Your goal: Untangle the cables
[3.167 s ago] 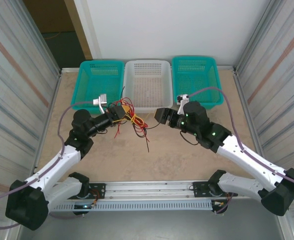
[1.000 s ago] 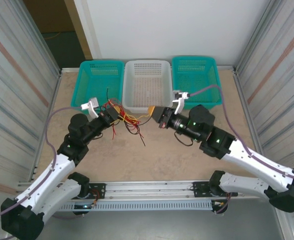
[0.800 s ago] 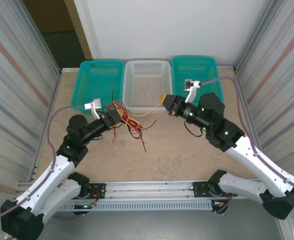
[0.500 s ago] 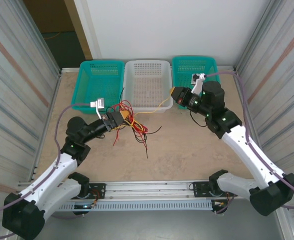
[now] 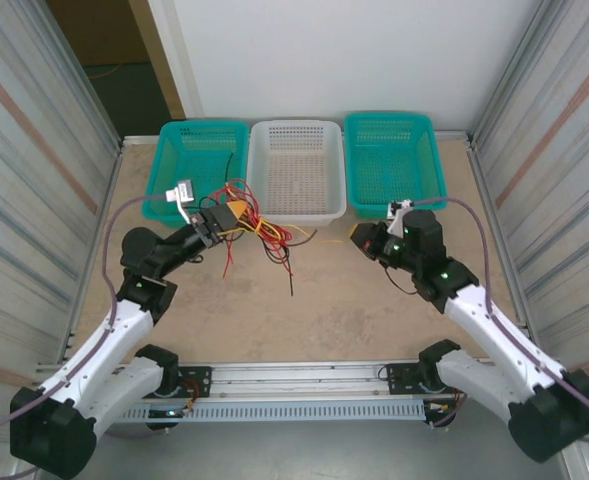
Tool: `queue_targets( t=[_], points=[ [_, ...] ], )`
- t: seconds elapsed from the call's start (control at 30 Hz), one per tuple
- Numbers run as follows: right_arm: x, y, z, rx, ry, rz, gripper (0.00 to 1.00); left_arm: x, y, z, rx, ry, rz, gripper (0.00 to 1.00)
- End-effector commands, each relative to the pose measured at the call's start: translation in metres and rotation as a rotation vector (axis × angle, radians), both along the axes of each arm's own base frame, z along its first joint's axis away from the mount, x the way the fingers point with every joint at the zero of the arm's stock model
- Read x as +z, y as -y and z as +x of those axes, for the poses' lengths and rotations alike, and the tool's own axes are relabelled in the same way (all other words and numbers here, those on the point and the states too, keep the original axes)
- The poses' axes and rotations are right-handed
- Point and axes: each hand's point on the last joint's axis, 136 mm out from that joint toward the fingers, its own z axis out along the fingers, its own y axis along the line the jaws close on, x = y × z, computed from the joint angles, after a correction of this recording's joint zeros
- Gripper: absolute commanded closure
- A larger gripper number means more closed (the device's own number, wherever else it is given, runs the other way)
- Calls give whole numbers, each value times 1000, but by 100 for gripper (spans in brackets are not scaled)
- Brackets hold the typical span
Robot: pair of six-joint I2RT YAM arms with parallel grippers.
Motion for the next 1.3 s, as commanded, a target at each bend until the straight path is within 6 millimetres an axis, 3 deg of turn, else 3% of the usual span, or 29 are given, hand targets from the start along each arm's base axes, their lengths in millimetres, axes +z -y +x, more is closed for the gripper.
queue_targets(
  t=[0.0, 0.1, 0.23, 0.33, 0.47, 0.57, 0.73, 0.77, 0.83, 0.97, 1.07, 1.13, 1.27],
  points=[
    [-30, 46, -7, -165, -99, -87, 100, 16, -35, 16, 198, 10, -47, 100],
    [-31, 73, -12, -237, -134, -76, 100, -10, -50, 32, 315, -103, 3, 100],
    [-10, 104, -14, -313, -121, -53, 100, -45, -76, 44, 466, -238, 122, 100],
    [16, 126, -13, -365, -92, -34, 100, -62, -88, 47, 536, -312, 218, 100],
    [66, 158, -12, -441, -3, 5, 100, -89, -113, 48, 653, -438, 329, 100],
    [97, 173, -11, -473, 57, 20, 100, -91, -125, 47, 696, -434, 383, 100],
    [145, 203, 15, -535, 142, -6, 100, -96, -114, 34, 603, -419, 471, 100],
    [152, 212, 22, -546, 138, 3, 100, -102, -109, 30, 576, -367, 478, 100],
    [174, 220, 30, -545, 153, 7, 100, -125, -119, 17, 616, -433, 462, 100],
    [223, 239, 53, -583, 251, -5, 100, -117, -115, 12, 582, -360, 550, 100],
    [250, 251, 70, -594, 292, 24, 100, -128, -93, 15, 462, -379, 523, 100],
    [262, 260, 77, -632, 305, -3, 100, -146, -67, 15, 310, -417, 519, 100],
    [256, 289, 86, -775, 296, -79, 100, -172, -24, 8, 145, -441, 514, 100]
  ],
)
